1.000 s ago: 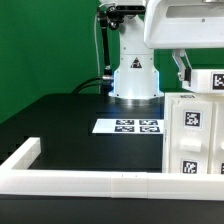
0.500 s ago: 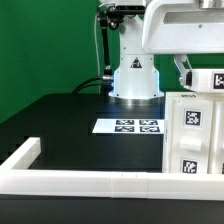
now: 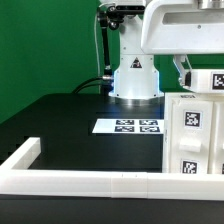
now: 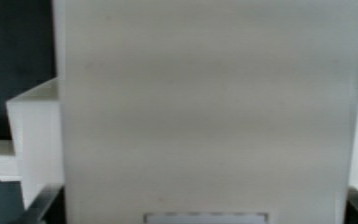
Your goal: Assemble cabinet
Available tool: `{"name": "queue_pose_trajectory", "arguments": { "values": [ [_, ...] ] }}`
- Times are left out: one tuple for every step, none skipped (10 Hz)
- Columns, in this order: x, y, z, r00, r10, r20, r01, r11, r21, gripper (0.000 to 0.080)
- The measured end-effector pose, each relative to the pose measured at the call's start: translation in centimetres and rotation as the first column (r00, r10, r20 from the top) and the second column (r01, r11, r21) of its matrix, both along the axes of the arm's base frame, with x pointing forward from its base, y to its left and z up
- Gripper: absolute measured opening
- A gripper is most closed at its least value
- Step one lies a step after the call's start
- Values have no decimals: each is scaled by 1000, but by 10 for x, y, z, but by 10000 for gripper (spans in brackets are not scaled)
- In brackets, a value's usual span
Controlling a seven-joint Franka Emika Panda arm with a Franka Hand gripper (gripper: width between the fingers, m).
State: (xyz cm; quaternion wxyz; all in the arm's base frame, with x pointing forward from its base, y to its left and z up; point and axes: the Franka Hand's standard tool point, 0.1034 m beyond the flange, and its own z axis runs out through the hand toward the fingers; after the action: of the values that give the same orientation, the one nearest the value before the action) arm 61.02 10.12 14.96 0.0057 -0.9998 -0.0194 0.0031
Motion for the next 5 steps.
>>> {"name": "queue_pose_trajectory", "arguments": {
  "values": [
    [0,0,0,1000,-13,0,13,1000,1,535],
    [0,0,0,999,-35,0,35,999,1,535],
    [0,0,0,994,-107,-1,107,994,4,535],
    [0,0,0,976,-218,-6,218,976,13,535],
    [0,0,-1,926,-378,-22,378,925,34,535]
  ]
}}
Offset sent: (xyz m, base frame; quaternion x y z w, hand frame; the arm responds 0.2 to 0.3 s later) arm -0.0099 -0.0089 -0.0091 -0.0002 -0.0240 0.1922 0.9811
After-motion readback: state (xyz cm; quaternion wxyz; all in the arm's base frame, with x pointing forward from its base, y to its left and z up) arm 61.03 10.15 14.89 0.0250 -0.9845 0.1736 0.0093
